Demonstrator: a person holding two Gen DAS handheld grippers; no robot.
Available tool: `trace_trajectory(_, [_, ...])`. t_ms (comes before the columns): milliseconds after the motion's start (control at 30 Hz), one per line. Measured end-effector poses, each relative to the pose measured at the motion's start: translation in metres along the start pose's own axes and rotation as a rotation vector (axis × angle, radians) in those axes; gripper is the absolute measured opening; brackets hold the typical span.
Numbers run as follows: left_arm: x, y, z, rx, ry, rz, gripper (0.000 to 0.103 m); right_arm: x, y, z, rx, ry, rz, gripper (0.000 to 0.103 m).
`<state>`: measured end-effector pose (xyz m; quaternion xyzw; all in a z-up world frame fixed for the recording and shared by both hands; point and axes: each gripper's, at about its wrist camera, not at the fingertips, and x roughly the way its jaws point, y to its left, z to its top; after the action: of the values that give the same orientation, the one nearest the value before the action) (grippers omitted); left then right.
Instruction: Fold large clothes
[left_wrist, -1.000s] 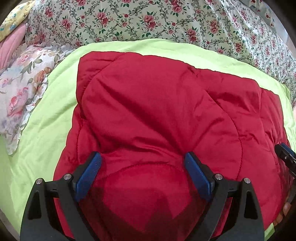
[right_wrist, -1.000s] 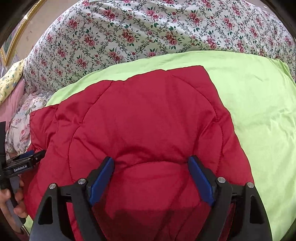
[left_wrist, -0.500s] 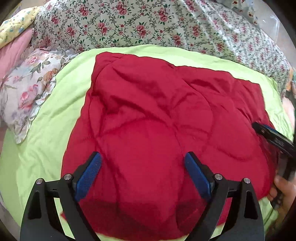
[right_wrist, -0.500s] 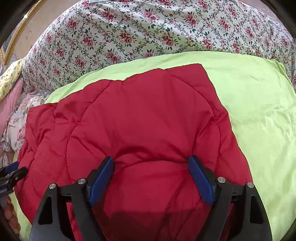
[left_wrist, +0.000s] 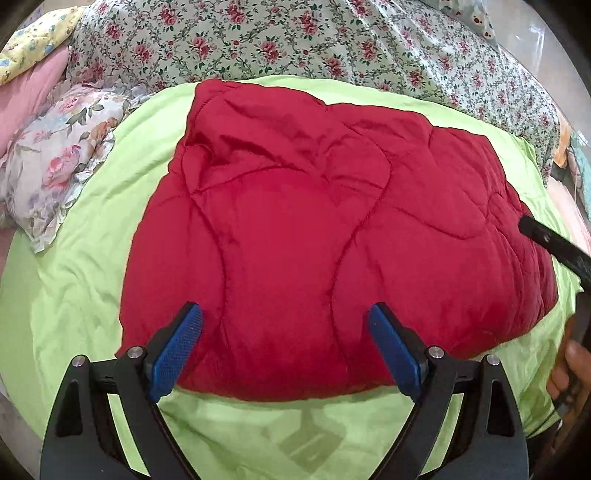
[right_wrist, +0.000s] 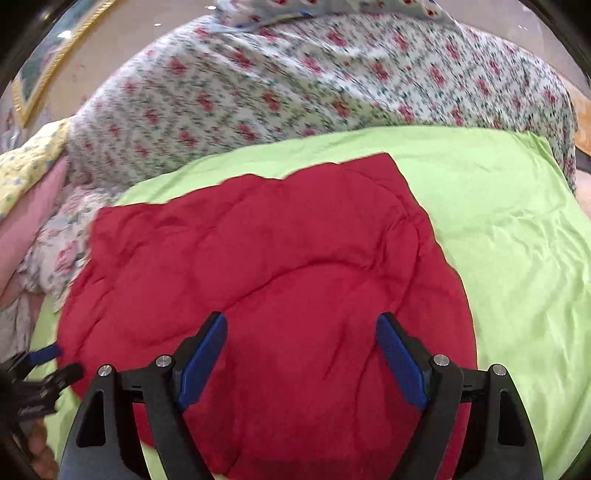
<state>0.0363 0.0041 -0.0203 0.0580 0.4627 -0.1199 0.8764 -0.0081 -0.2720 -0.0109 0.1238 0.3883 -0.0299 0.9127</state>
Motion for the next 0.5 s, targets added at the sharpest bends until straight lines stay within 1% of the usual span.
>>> trace_trajectory(133, [-0.004, -0.009, -0.007, 0.010, -0.004, -0.006, 0.093, -0.016, 0.025, -0.020, -0.078, 0.021, 0.036, 0.084])
trace_trajectory(233, [-0.007, -0.017, -0.013, 0.025, -0.005, -0.014, 0.093, -0.015, 0.039, -0.038, -0.139, 0.048, 0.039, 0.084])
trace_trajectory(267, [-0.007, -0.019, -0.015, 0.031, -0.008, -0.011, 0.093, -0.011, 0.041, -0.040, -0.151, 0.058, 0.034, 0.084])
trace_trajectory(333, [0.000, -0.022, -0.018, 0.042, 0.003, 0.005, 0.093, 0.001, 0.039, -0.049, -0.167, 0.088, -0.023, 0.086])
trace_trajectory(400, [0.007, -0.020, -0.019, 0.037, 0.007, 0.014, 0.094, 0.006, 0.030, -0.052, -0.139, 0.088, -0.028, 0.089])
trace_trajectory(500, [0.017, -0.021, -0.019, 0.035, 0.002, 0.038, 0.100, 0.010, 0.019, -0.051, -0.121, 0.082, -0.068, 0.091])
